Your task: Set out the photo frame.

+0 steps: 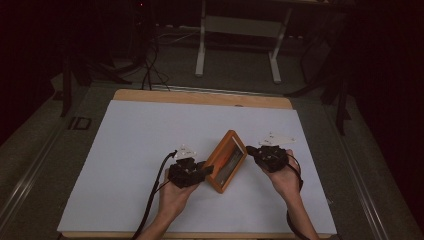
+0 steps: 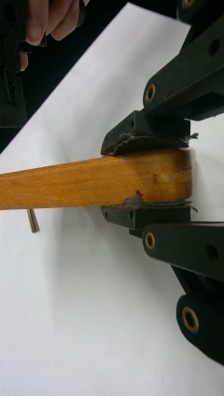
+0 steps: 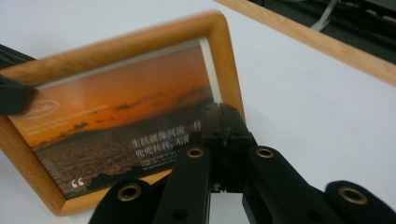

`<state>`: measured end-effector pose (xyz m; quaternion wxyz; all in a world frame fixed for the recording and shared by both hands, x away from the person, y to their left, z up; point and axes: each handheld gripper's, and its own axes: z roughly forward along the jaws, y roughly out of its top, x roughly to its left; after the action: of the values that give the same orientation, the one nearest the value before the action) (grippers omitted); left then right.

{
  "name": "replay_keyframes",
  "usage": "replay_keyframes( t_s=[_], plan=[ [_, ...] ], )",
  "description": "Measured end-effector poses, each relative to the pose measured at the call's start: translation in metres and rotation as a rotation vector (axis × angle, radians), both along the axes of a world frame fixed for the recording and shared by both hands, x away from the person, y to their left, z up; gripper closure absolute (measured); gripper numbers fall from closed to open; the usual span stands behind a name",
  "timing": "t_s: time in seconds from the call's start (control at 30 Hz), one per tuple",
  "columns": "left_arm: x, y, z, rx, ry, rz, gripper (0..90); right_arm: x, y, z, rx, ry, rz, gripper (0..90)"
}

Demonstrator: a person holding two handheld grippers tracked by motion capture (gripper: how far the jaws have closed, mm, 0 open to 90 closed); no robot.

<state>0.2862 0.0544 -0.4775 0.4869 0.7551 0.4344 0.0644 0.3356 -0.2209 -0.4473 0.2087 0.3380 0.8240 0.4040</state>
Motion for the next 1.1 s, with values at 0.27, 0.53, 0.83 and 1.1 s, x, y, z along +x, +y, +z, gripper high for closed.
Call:
replay_keyframes(
  t_s=[0.27, 0.53, 0.83, 1.1],
  plan=[
    [-0.009, -0.03, 0.01, 0.052, -0.088, -0.066, 68.4, -0.016, -0.004, 0.019, 0.019, -0.049, 0.011, 90.0],
    [-0.022, -0.043, 0.01, 0.09, -0.157, -0.094, 68.2, -0.011, -0.009, 0.023, 0.01, -0.047, -0.012, 90.0],
    [-0.025, -0.041, 0.003, 0.066, -0.16, -0.124, 60.9, -0.006, -0.01, 0.014, 0.033, -0.02, -0.007, 90.0],
    [-0.029, -0.037, -0.031, 0.089, -0.144, -0.161, 53.6, -0.008, -0.012, 0.013, 0.043, -0.021, -0.008, 90.0]
  ],
)
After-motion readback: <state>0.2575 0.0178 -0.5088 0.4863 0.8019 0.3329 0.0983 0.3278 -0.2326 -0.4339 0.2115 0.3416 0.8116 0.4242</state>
